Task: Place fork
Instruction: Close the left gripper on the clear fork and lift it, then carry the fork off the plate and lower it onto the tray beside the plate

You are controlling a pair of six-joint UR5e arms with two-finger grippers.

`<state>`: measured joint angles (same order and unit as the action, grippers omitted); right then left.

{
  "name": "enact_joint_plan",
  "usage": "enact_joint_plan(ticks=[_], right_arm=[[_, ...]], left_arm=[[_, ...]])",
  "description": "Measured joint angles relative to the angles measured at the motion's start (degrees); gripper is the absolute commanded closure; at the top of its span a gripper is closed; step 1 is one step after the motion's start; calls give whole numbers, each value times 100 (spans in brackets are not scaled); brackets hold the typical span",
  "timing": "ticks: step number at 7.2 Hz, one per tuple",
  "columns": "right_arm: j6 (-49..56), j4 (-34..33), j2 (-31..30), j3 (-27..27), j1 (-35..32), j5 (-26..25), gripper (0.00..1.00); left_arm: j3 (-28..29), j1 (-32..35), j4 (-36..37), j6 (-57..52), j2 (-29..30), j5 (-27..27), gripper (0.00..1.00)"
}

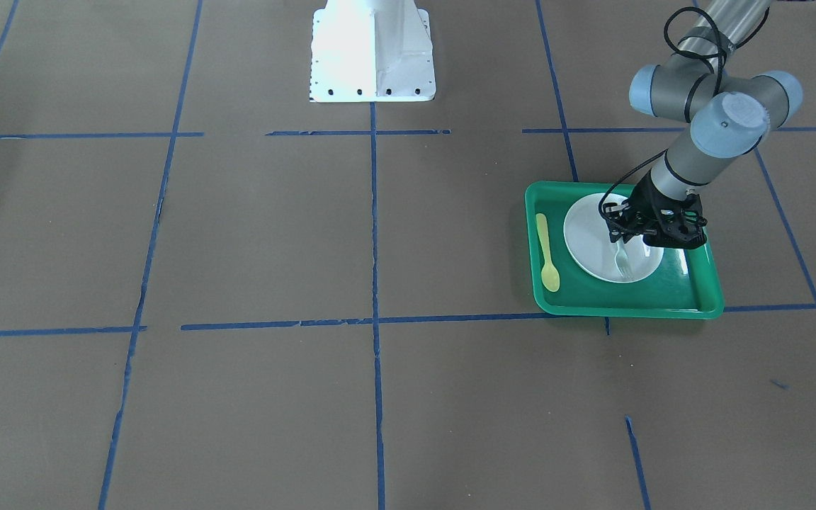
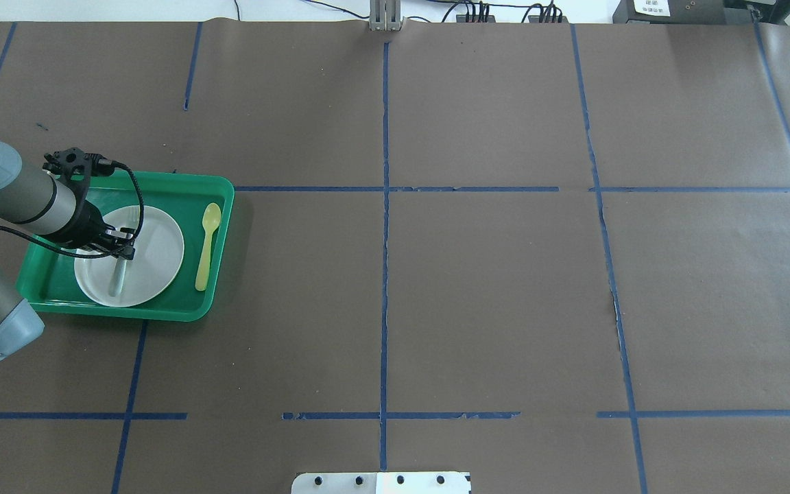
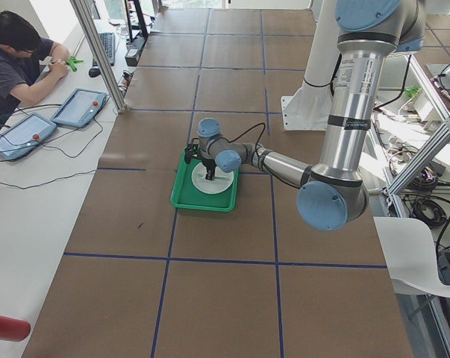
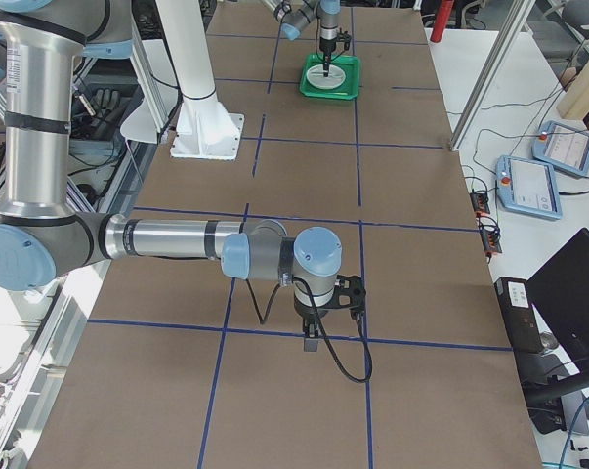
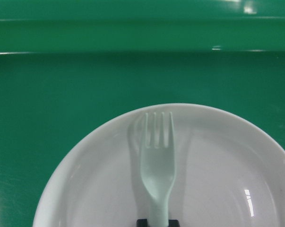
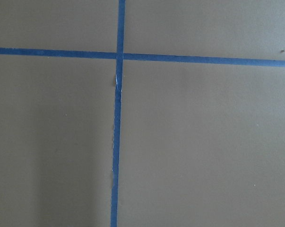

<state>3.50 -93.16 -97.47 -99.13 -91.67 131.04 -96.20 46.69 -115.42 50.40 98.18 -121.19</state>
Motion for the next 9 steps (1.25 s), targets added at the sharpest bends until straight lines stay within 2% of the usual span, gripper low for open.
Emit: enact_joint_plan(ticks=[2, 7, 8, 9], right_arm=[[-1, 0, 0, 2, 0, 0, 0], [2, 0, 0, -1, 0, 0, 0], [2, 0, 0, -1, 0, 0, 0], [2, 0, 0, -1, 0, 0, 0]], left_arm=[[-261, 173, 1, -17, -252, -20, 100], [75, 664, -23, -412, -463, -2, 100], [95, 677, -24, -423, -468, 1, 93], [104, 680, -24, -434, -475, 9, 1]])
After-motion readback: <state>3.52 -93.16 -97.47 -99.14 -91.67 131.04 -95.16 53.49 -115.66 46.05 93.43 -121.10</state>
